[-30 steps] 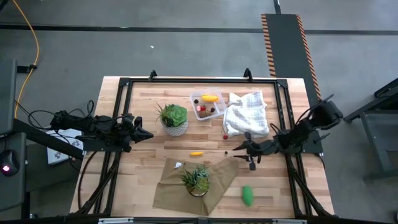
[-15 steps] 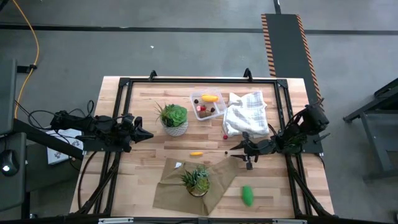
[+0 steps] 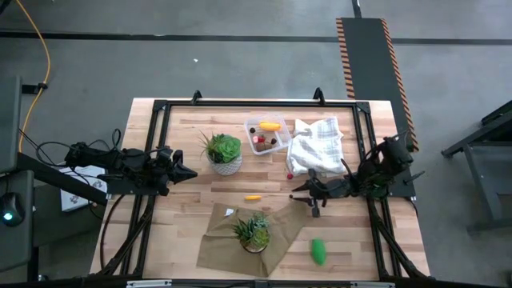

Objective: Pick and placing Produce into tupperware
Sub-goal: Put the blueberry into the transparent bin

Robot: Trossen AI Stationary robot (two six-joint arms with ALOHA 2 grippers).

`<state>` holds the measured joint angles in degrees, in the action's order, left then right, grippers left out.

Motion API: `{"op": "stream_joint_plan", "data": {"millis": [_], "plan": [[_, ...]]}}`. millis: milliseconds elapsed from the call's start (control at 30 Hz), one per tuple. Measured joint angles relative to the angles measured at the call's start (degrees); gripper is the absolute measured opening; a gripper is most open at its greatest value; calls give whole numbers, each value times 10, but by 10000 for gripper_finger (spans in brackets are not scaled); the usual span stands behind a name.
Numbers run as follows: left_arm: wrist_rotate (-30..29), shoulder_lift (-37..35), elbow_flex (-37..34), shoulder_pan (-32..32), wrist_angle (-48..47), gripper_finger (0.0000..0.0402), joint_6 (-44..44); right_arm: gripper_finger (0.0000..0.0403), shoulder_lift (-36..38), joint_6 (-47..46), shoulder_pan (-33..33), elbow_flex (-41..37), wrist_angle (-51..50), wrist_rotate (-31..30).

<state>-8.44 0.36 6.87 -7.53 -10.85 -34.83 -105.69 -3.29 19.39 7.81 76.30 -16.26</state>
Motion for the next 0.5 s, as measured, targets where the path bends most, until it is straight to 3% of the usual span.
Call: {"op": "stream_joint_plan", "data": {"millis": [500], "plan": [[0, 0, 0, 0, 0, 1, 0, 128, -5, -8, -4, 1, -4, 14]]}}
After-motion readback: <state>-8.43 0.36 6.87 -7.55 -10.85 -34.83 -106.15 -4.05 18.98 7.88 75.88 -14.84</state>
